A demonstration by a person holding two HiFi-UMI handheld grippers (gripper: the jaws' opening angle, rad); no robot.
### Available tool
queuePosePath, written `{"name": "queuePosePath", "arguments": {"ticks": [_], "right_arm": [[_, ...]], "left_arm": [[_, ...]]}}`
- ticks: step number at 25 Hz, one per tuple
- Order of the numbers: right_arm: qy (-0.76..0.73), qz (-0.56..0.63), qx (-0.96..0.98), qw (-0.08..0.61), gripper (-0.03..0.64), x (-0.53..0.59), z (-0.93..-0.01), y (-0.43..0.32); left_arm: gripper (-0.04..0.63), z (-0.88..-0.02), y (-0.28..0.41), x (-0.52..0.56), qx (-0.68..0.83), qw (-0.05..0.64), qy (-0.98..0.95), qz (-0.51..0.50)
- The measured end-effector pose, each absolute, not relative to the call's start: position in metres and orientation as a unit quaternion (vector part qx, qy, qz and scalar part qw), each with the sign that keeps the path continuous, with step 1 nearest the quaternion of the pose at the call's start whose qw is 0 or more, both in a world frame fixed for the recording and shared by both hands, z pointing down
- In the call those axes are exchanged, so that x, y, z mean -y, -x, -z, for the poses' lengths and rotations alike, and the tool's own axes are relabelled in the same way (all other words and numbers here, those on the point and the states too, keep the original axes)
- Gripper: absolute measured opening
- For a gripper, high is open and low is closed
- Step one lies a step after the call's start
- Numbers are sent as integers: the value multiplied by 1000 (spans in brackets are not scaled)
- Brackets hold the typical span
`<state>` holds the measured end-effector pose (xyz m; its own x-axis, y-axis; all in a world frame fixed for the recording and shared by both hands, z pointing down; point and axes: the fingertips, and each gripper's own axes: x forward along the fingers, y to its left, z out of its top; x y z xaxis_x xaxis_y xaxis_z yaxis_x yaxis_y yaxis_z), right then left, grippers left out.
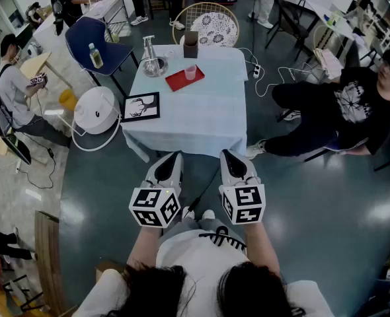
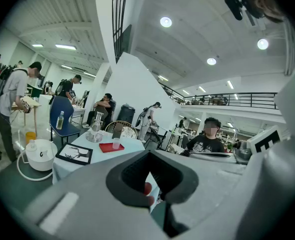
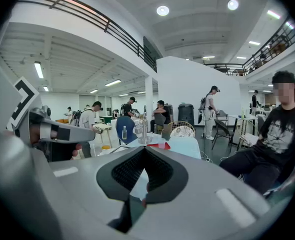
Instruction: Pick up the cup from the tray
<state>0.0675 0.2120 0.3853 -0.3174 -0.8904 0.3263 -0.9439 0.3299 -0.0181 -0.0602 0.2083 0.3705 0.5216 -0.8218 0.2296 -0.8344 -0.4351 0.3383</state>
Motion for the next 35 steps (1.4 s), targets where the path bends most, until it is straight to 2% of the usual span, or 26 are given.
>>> {"name": "queuePosePath", "arguments": {"ticks": [6, 35], "right_arm": [[-561, -124, 808, 130, 25, -218, -400, -56], [-573, -112, 801, 136, 26, -229, -385, -81]], "left_arm": [[0, -376, 73, -214, 503, 200, -840, -32], [0, -367, 45, -225, 491, 194, -849, -32]]}}
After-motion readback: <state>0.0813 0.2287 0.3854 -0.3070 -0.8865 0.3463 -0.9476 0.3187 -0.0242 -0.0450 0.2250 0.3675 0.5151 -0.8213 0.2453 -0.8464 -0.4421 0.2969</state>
